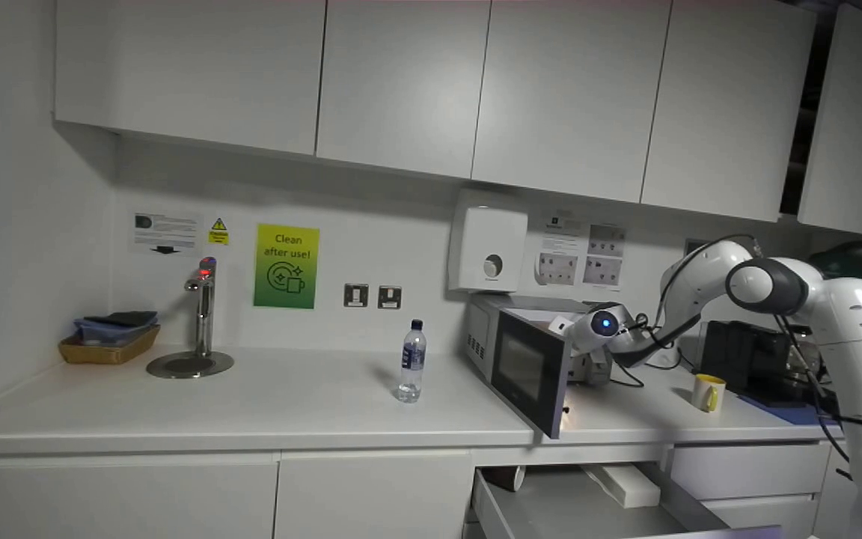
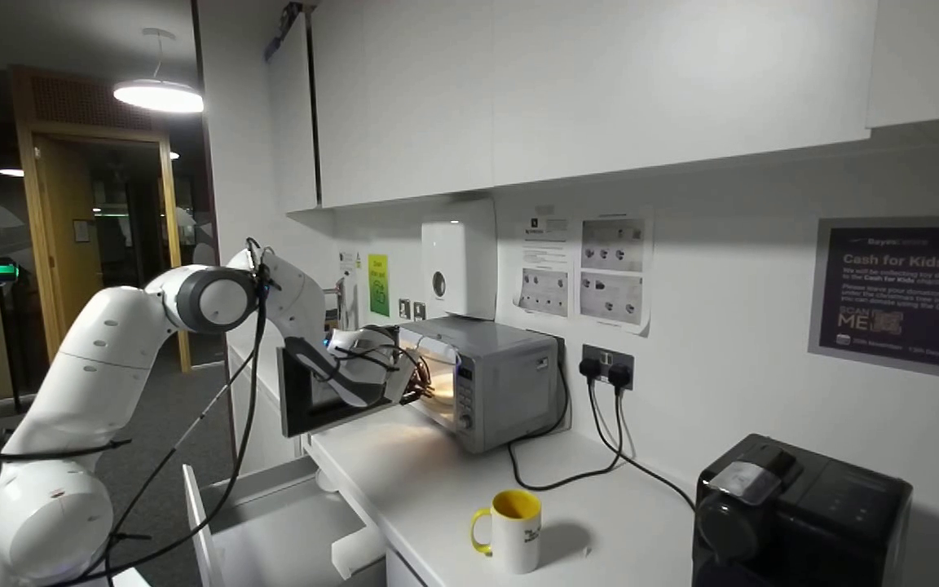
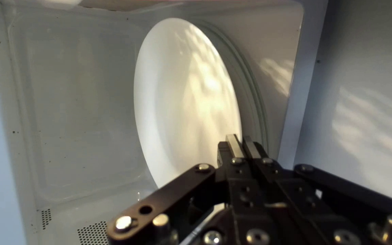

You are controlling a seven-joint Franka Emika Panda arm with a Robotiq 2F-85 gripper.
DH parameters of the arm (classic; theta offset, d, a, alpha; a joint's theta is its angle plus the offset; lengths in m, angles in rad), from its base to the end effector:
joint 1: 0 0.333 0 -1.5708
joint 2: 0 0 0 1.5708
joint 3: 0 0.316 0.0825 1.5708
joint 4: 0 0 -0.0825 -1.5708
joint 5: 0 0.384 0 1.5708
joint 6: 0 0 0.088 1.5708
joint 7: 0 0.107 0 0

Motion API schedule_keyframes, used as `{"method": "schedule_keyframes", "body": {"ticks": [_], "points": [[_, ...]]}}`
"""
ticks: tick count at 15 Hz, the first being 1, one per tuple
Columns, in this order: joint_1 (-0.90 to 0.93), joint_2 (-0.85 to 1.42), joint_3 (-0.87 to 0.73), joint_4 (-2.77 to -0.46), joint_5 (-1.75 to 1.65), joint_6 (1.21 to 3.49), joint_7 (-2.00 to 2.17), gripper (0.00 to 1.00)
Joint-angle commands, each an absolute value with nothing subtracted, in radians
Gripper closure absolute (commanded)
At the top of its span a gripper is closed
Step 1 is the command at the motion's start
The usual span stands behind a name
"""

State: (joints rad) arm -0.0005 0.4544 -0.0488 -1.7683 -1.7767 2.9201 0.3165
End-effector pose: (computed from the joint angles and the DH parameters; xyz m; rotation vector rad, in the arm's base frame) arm 0.6608 0.0316 0.3271 1.7670 1.3685 0.6710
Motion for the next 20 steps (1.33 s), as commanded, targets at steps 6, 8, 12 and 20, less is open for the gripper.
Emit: {"method": "schedule_keyframes", "body": {"ticks": [6, 8, 12, 20], "points": [[-0.01, 0.502, -0.04, -1.685, -1.807, 2.973, 0.317, 0.99], [-0.011, 0.508, -0.04, -1.68, -1.809, 2.973, 0.32, 0.99], [-0.011, 0.521, -0.04, -1.666, -1.814, 2.975, 0.326, 0.99], [-0.013, 0.552, -0.039, -1.628, -1.813, 2.981, 0.323, 0.99]]}}
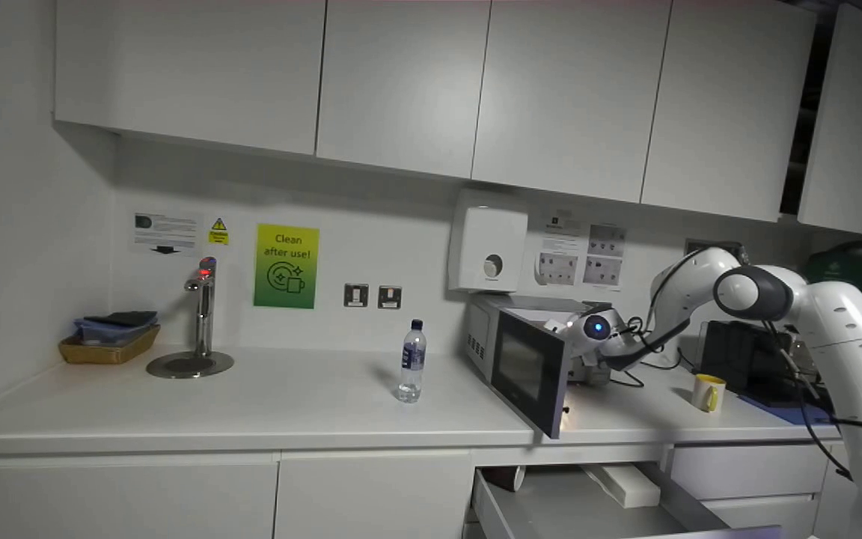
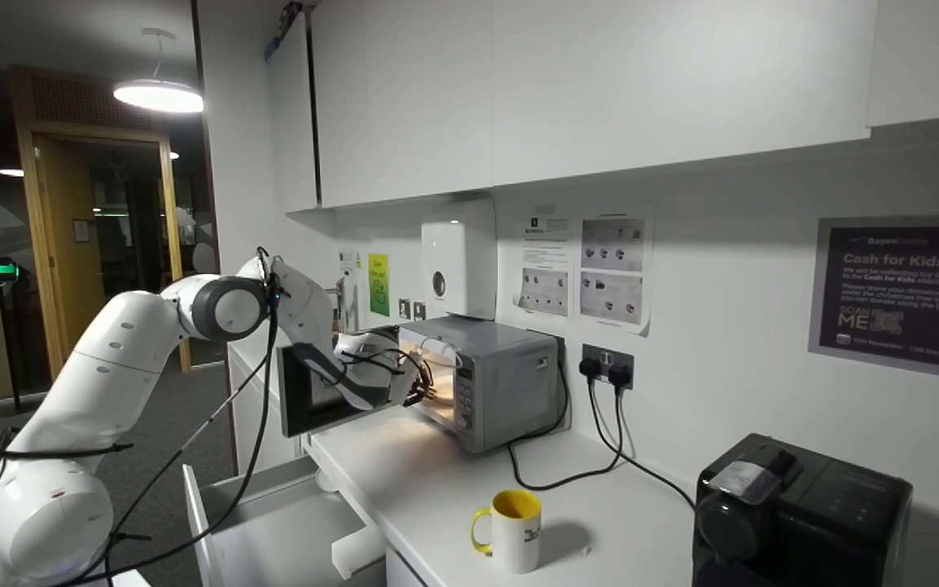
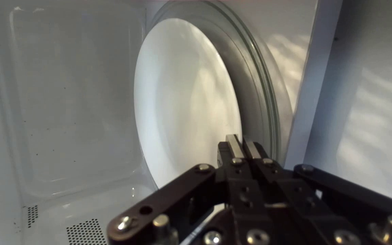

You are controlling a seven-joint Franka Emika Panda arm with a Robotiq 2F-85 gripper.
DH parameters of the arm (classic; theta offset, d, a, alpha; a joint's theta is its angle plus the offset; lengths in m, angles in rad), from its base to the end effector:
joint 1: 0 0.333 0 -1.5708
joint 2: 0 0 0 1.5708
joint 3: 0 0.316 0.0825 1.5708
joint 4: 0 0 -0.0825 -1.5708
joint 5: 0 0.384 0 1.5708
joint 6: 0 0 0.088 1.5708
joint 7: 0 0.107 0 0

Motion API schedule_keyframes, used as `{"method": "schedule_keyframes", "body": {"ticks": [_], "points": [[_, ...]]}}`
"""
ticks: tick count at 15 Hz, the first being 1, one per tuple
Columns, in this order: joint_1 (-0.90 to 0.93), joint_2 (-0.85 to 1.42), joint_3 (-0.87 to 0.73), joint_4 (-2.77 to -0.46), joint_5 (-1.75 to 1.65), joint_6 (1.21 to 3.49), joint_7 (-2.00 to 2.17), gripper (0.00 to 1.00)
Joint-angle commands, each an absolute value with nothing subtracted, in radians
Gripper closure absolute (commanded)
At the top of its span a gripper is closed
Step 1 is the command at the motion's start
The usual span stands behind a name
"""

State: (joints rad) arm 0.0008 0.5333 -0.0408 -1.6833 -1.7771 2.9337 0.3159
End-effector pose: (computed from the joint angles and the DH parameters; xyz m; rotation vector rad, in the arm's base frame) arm 0.6800 0.0389 0.3125 1.7590 1.3861 0.6912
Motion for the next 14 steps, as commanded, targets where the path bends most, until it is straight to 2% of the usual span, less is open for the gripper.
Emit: {"method": "schedule_keyframes", "body": {"ticks": [1, 14], "points": [[-0.014, 0.557, -0.039, -1.623, -1.813, 2.982, 0.323, 0.99], [-0.018, 0.589, -0.04, -1.589, -1.8, 3.002, 0.307, 0.99]]}}
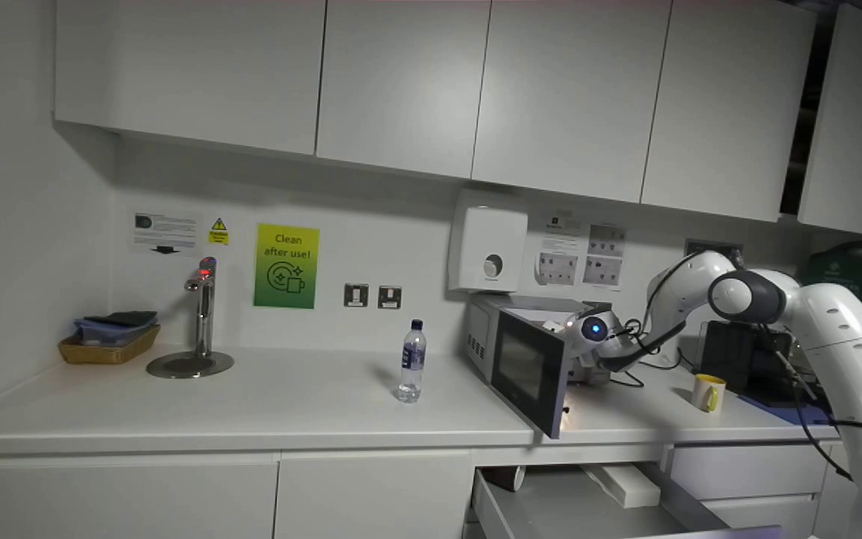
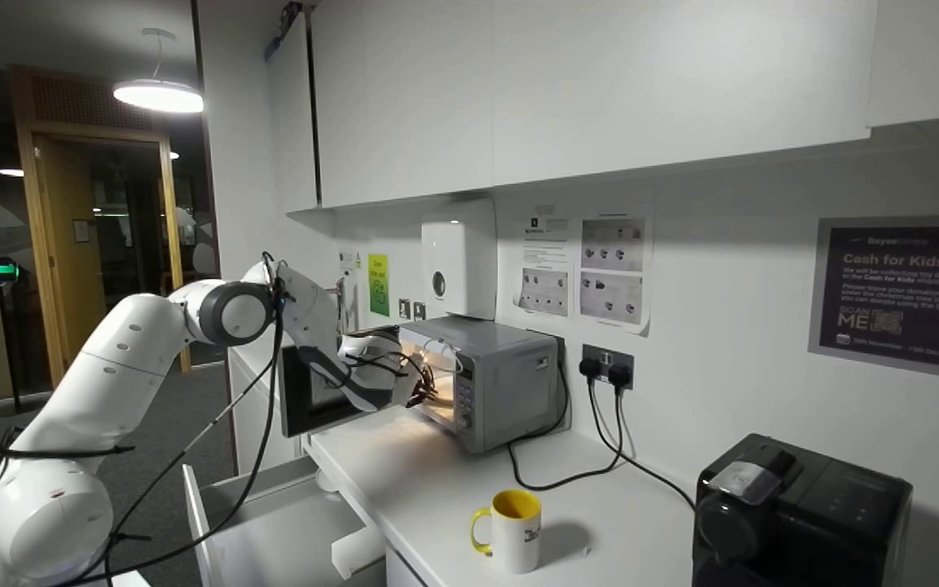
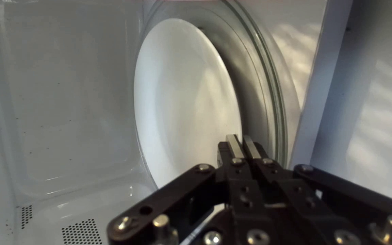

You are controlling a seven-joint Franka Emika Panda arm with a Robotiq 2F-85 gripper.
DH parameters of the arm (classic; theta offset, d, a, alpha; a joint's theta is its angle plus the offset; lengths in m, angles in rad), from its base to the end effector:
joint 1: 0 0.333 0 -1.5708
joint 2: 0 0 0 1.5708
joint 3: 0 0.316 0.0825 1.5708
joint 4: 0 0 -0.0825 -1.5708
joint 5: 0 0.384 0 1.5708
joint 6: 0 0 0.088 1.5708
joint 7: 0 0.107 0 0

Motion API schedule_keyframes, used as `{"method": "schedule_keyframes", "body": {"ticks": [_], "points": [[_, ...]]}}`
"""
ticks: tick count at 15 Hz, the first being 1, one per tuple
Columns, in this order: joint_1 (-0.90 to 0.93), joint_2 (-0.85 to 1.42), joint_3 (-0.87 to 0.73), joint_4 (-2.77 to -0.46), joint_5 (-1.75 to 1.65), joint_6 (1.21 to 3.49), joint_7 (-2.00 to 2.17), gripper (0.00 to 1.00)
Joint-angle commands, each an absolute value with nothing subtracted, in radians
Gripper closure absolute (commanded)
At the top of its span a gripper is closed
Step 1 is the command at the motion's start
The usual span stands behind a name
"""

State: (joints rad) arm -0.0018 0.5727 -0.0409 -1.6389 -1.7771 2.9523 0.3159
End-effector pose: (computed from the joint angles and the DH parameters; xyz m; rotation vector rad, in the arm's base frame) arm 0.6890 0.0394 0.3057 1.7582 1.3964 0.7067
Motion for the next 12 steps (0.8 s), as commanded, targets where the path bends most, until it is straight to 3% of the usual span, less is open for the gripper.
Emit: {"method": "schedule_keyframes", "body": {"ticks": [1, 7, 9, 12], "points": [[-0.018, 0.59, -0.04, -1.588, -1.799, 3.003, 0.305, 0.99], [-0.018, 0.601, -0.04, -1.579, -1.792, 3.006, 0.3, 0.99], [-0.018, 0.602, -0.04, -1.576, -1.792, 3.007, 0.299, 0.86], [-0.018, 0.603, -0.039, -1.57, -1.791, 3.01, 0.298, 0.76]]}}
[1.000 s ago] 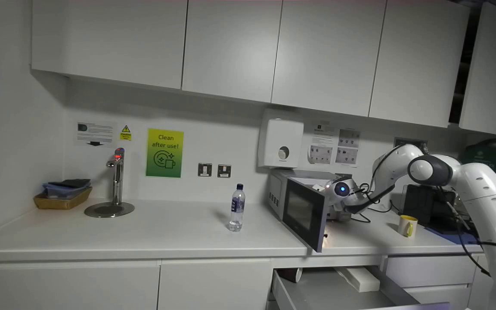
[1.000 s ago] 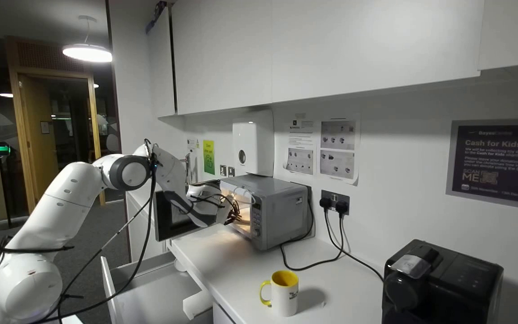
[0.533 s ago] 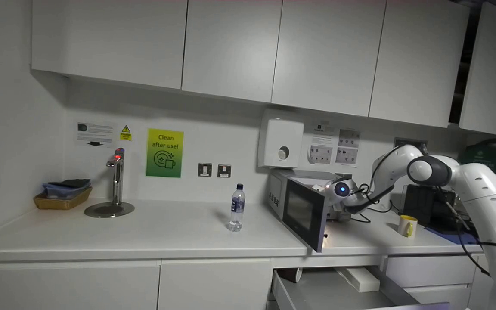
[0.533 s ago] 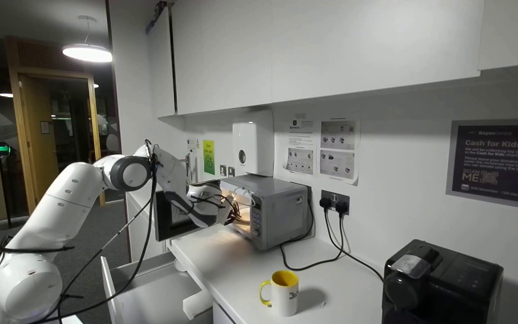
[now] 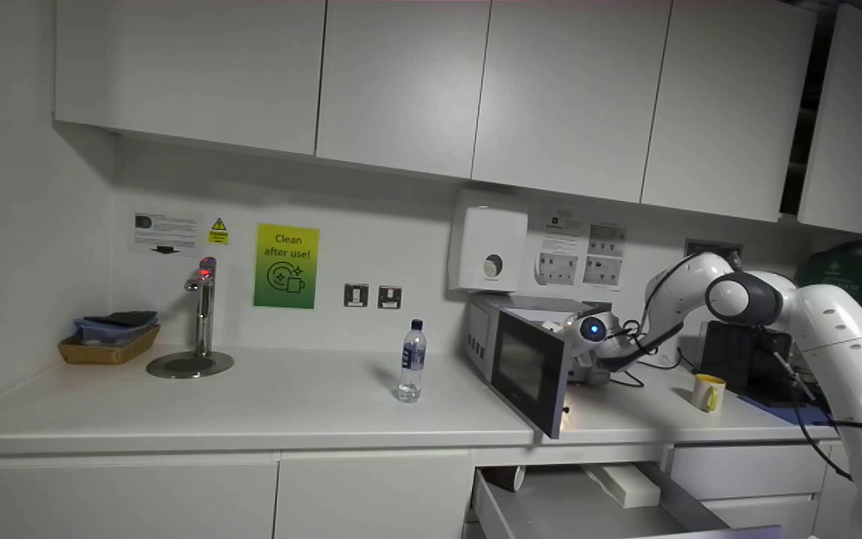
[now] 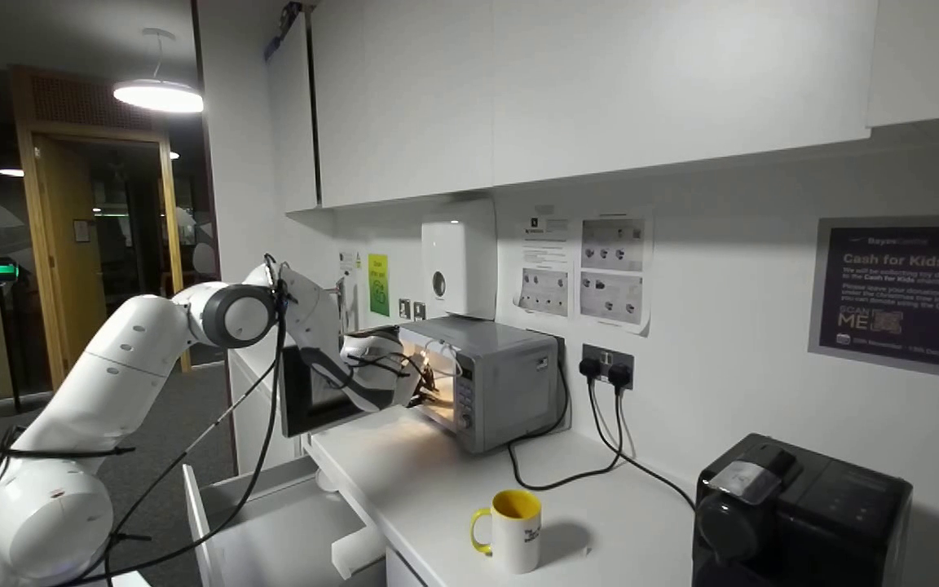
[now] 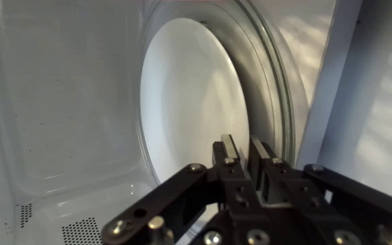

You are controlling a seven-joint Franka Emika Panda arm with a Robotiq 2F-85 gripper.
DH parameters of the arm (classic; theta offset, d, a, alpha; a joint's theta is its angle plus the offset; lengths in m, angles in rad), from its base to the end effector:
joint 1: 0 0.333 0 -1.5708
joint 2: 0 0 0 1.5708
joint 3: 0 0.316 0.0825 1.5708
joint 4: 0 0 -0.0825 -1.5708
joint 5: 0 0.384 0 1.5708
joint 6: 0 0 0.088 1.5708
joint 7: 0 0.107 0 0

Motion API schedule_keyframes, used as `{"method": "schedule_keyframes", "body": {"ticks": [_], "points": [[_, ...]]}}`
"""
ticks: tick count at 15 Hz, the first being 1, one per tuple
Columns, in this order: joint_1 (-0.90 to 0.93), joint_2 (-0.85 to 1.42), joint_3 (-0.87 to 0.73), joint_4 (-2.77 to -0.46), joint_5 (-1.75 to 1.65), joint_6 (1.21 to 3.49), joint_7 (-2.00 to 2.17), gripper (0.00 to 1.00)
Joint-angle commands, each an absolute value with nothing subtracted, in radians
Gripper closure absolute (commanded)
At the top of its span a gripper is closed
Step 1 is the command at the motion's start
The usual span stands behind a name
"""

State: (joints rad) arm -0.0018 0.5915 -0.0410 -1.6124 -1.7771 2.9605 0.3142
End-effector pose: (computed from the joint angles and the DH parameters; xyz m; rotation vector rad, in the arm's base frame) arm 0.6945 0.0404 0.3046 1.7522 1.4000 0.7174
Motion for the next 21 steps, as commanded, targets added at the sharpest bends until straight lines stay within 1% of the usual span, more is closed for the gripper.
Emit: {"method": "schedule_keyframes", "body": {"ticks": [1, 2, 4, 6, 7, 9, 10, 11, 12, 18, 21], "points": [[-0.018, 0.603, -0.039, -1.569, -1.79, 3.01, 0.298, 0.8], [-0.018, 0.603, -0.039, -1.569, -1.789, 3.011, 0.298, 0.79], [-0.018, 0.602, -0.038, -1.568, -1.786, 3.014, 0.297, 0.7], [-0.018, 0.601, -0.037, -1.568, -1.783, 3.021, 0.298, 0.67], [-0.018, 0.601, -0.035, -1.565, -1.783, 3.027, 0.301, 0.63], [-0.017, 0.599, -0.034, -1.562, -1.782, 3.047, 0.304, 0.72], [-0.015, 0.598, -0.034, -1.563, -1.781, 3.056, 0.304, 0.73], [-0.014, 0.597, -0.033, -1.564, -1.78, 3.065, 0.306, 0.77], [-0.012, 0.595, -0.032, -1.567, -1.779, 3.075, 0.306, 0.74], [-0.002, 0.571, -0.02, -1.596, -1.773, 3.112, 0.308, 0.8], [0.001, 0.556, -0.007, -1.615, -1.771, 3.119, 0.307, 0.75]]}}
